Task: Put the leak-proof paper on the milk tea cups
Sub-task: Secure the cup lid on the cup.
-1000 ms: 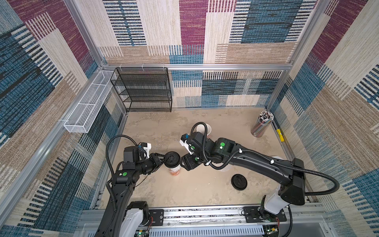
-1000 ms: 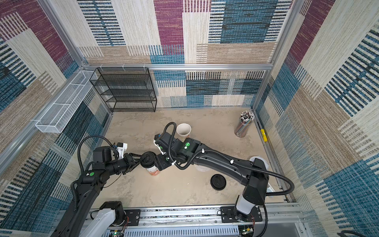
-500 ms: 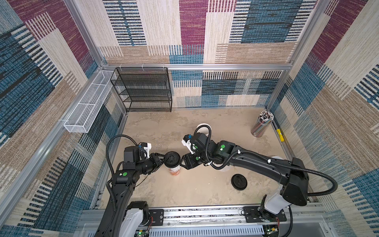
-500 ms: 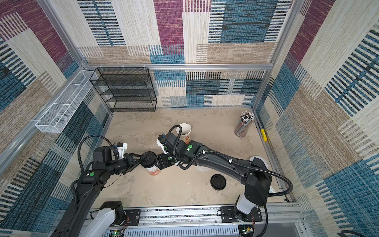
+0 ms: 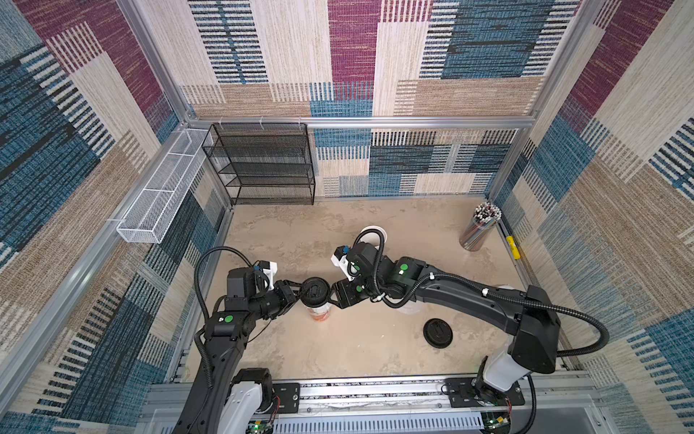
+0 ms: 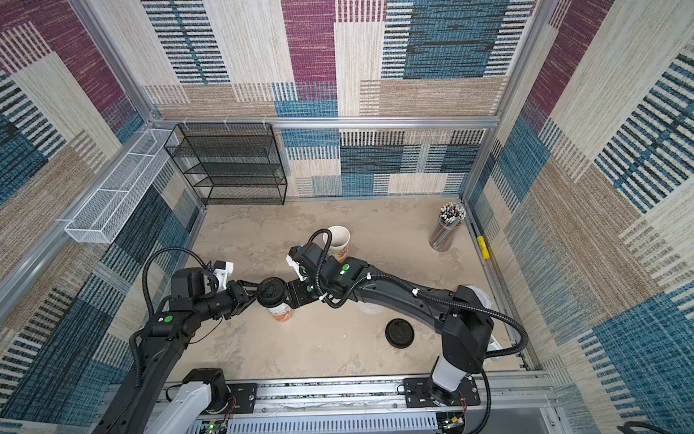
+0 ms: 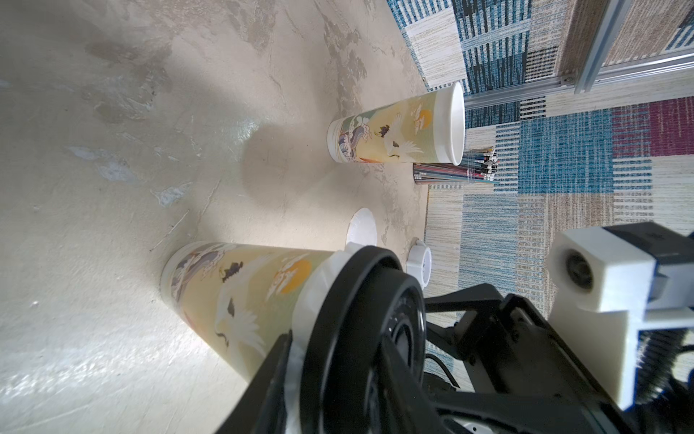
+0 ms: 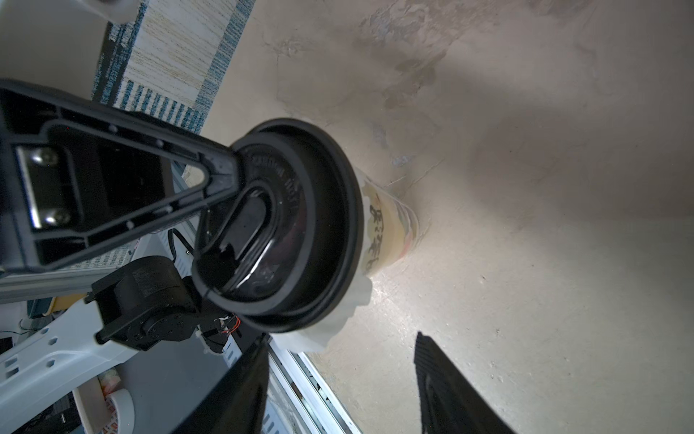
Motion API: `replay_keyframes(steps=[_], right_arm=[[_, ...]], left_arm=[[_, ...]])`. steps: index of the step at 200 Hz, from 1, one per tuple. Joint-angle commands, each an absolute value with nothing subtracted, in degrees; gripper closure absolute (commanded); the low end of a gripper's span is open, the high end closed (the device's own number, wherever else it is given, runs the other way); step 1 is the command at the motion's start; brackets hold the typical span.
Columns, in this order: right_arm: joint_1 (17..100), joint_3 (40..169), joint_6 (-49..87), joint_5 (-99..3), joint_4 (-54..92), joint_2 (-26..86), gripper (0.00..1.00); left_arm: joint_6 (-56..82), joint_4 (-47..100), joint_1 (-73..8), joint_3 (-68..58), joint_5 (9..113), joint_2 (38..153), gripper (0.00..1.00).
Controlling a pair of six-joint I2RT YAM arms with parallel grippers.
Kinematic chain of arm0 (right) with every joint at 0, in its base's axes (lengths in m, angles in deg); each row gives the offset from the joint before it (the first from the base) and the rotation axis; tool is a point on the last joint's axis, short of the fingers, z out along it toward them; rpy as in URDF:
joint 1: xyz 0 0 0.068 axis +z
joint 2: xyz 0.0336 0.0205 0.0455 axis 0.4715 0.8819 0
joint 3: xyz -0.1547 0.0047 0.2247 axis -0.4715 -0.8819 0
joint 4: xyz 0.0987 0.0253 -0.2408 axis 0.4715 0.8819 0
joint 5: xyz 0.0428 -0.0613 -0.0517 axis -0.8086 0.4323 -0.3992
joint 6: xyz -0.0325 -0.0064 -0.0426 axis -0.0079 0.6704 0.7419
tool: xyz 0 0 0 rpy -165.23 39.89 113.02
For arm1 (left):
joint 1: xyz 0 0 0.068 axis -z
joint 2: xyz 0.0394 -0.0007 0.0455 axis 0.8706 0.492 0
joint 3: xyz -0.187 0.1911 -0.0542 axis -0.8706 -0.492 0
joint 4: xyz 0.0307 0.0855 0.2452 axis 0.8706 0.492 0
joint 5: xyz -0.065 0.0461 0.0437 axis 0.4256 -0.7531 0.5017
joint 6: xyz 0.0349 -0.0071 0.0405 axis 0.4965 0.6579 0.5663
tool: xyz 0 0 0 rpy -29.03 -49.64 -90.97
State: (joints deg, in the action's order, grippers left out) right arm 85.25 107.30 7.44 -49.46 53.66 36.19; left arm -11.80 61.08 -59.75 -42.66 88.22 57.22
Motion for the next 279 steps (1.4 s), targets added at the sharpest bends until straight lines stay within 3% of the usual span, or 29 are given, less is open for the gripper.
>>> replay_keyframes(steps=[1, 98, 279], right_arm=[[85.0, 107.4, 6.9, -50.2, 51.7, 36.6, 0.35], [84.4, 107.9, 6.9, -49.8, 52.2, 38.5, 0.37], [84.4, 106.7, 5.5, -39.9, 60.8, 44.9, 0.4]], left_arm=[[-12.4, 76.3, -59.5, -44.2, 79.1, 58.2, 0.62], [-12.6, 76.3, -59.1, -44.5, 78.7, 58.3, 0.63], [-13.1, 76.3, -57.9, -44.9, 77.3, 59.3, 0.64]])
